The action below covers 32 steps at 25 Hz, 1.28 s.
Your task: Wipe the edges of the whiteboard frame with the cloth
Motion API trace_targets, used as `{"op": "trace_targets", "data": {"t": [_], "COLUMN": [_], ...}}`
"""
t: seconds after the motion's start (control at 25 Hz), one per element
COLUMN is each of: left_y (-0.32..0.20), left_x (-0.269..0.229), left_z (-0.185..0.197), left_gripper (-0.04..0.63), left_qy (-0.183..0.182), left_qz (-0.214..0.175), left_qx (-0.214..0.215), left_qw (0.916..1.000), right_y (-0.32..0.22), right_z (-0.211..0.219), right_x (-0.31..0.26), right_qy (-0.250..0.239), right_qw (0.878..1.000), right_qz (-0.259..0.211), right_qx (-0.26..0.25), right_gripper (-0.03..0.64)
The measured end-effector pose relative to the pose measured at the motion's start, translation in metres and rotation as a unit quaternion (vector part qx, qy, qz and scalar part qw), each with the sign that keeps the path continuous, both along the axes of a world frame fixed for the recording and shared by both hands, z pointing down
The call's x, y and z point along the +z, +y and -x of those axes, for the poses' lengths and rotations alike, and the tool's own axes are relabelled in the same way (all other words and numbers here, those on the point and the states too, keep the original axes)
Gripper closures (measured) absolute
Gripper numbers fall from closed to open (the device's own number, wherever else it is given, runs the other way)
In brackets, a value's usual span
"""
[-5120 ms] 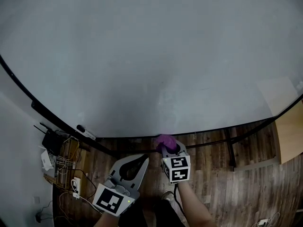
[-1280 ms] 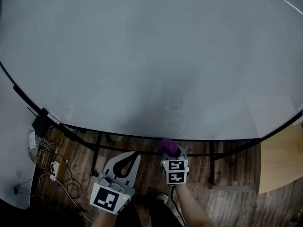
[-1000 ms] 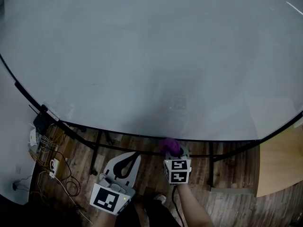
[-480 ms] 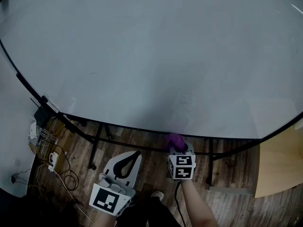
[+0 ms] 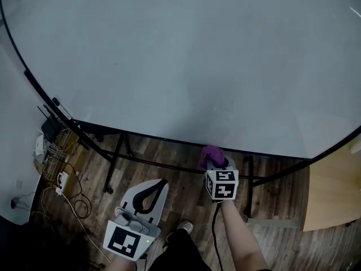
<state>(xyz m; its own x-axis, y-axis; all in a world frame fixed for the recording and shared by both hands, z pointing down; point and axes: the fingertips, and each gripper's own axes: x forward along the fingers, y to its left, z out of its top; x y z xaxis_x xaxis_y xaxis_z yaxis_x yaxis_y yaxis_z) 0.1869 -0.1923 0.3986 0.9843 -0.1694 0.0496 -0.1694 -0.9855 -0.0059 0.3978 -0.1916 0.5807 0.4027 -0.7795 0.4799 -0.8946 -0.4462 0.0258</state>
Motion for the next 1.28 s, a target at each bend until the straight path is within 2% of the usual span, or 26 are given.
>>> {"op": "trace_targets", "data": {"t": [0.28, 0.48, 0.68, 0.96, 1.28], "left_y": [0.031, 0.049, 0.071, 0.121, 0.153], "left_x": [0.002, 0.009, 0.009, 0.011, 0.022], "left_z": [0.026, 0.029, 0.002, -0.050, -0.082], "left_gripper": [0.580, 0.580, 0.580, 0.578, 0.578], "left_qy": [0.004, -0.010, -0.014, -0.009, -0.015], "left_qz": [0.001, -0.007, -0.006, -0.002, 0.014], "left_qx": [-0.017, -0.019, -0.020, 0.003, 0.008], "left_qw": [0.9998, 0.9998, 0.9997, 0.9999, 0.9998], "right_y": [0.011, 0.014, 0.026, 0.044, 0.077], "right_z": [-0.004, -0.007, -0.017, -0.033, -0.060], "right_x": [0.000, 0.001, 0.001, 0.002, 0.003], "right_qy": [0.011, 0.005, -0.002, -0.004, 0.001], "right_qw": [1.000, 1.000, 1.000, 0.999, 0.999], "right_qz": [0.007, 0.002, -0.010, -0.014, -0.014], "right_qx": [-0.007, -0.011, -0.016, -0.037, -0.045], "right_gripper": [0.528, 0.528, 0.528, 0.528, 0.528]}}
